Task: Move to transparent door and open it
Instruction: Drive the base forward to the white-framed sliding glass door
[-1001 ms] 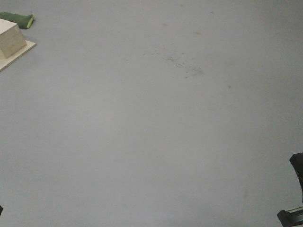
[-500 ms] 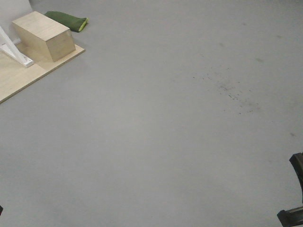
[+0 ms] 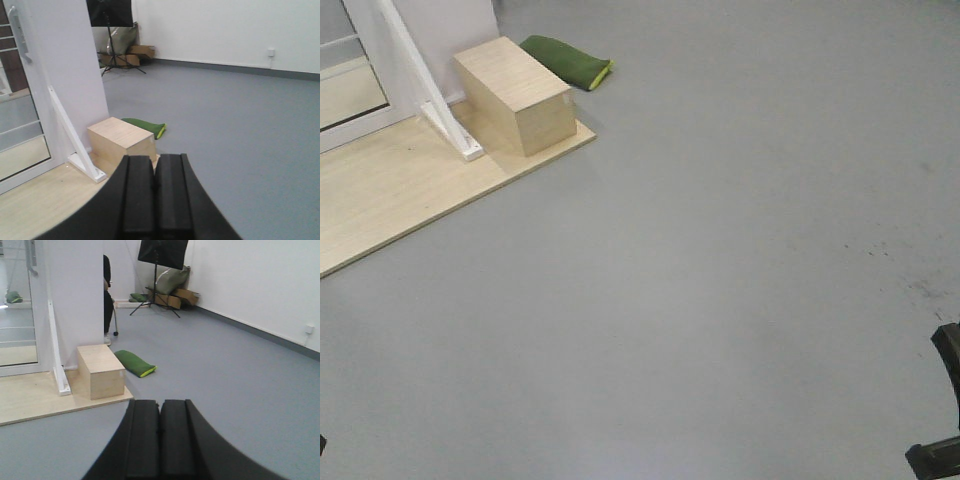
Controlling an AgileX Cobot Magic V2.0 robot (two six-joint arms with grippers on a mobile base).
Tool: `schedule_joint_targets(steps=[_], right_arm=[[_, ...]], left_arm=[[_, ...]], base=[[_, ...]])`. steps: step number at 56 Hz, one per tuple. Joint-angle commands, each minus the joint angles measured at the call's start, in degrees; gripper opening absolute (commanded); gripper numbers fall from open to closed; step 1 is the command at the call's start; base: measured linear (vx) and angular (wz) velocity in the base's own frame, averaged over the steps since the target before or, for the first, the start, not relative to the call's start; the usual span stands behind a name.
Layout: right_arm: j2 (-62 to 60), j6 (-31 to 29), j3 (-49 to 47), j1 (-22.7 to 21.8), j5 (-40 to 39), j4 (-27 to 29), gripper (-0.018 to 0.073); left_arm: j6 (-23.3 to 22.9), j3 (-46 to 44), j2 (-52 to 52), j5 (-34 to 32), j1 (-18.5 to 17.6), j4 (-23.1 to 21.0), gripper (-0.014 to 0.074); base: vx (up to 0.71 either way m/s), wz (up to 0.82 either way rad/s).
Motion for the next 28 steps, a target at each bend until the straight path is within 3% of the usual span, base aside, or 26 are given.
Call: schedule_joint_targets(steps=[1,28], right_arm=[[-0.9,-0.31,0.27,-0.17,-4.79,-0.45,-0.0006],[-0.9,-0.25,0.27,-0.18,-4.79,-0.45,-0.0006]], left_arm=[[-0.52,0.84,-0.26,-5.07,-0.33,-0.24,-0.0006],[-0.52,0.84,-0.26,-5.07,-0.33,-0.24,-0.0006]], base=[[0.59,0.47],[0.59,0.63]])
